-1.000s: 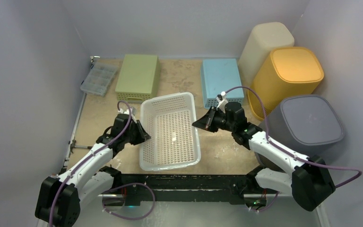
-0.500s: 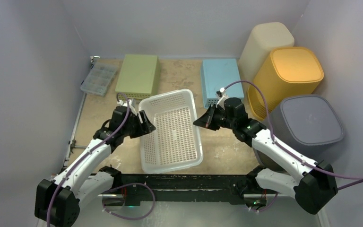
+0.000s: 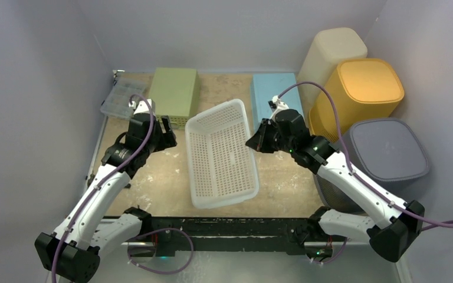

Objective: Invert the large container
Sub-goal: Turn the container upside down at the center of the board.

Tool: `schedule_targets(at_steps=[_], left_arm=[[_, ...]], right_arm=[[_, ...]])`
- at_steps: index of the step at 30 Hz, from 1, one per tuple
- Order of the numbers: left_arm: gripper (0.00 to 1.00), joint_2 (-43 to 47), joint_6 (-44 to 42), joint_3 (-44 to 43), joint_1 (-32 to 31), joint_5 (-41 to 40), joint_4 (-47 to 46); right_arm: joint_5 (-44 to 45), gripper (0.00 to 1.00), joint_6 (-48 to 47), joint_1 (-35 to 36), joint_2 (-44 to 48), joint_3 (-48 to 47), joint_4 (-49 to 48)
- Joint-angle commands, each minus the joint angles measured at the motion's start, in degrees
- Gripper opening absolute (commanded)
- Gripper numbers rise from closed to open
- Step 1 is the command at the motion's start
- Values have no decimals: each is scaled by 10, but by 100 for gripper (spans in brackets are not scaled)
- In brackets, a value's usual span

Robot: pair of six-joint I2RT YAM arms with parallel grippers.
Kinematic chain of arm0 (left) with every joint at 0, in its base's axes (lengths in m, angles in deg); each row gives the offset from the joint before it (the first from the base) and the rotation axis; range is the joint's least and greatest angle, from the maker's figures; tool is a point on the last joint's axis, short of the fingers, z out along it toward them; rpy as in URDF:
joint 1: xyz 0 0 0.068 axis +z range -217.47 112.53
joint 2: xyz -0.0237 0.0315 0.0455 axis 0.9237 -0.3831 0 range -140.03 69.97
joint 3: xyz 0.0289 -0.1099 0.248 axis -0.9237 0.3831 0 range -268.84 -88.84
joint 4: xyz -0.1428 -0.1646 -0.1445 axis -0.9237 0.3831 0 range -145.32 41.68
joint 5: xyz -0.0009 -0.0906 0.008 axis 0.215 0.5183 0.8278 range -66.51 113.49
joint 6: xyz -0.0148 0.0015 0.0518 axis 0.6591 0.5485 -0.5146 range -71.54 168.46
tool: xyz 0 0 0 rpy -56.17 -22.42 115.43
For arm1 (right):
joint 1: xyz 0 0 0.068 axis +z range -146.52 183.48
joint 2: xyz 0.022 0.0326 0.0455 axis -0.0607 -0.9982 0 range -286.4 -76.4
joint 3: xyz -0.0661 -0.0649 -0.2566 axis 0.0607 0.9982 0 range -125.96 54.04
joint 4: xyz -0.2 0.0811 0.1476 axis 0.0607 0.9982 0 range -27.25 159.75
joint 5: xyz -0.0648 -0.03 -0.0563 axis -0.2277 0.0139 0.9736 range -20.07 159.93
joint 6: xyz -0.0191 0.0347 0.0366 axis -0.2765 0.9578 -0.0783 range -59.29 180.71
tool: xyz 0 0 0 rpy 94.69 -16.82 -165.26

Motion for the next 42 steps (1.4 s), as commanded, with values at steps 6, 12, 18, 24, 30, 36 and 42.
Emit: schedule_targets(at_steps=[6,12,18,24,30,36,42], left_arm=[[75,-7,-33,-3,-2,-113,33],[78,-16,2,11,-1,-100,43],[80,-44,33,8,49,-3,43],[80,-46,22,4,199,157,34],[79,-57,31,-9,244,201,36],[79,-40,32,-14,246,175,45],[79,-30,28,-22,246,141,60]], right_arm=[[164,0,-58,107,-53,-162,74],[240,0,-94,143,-80,-233,107],[324,0,-137,195,-111,-305,143],[445,0,-186,279,-166,-364,191],[556,0,-249,347,-201,-391,186],[657,0,-339,405,-240,-391,166],[709,0,-437,442,-265,-350,113]])
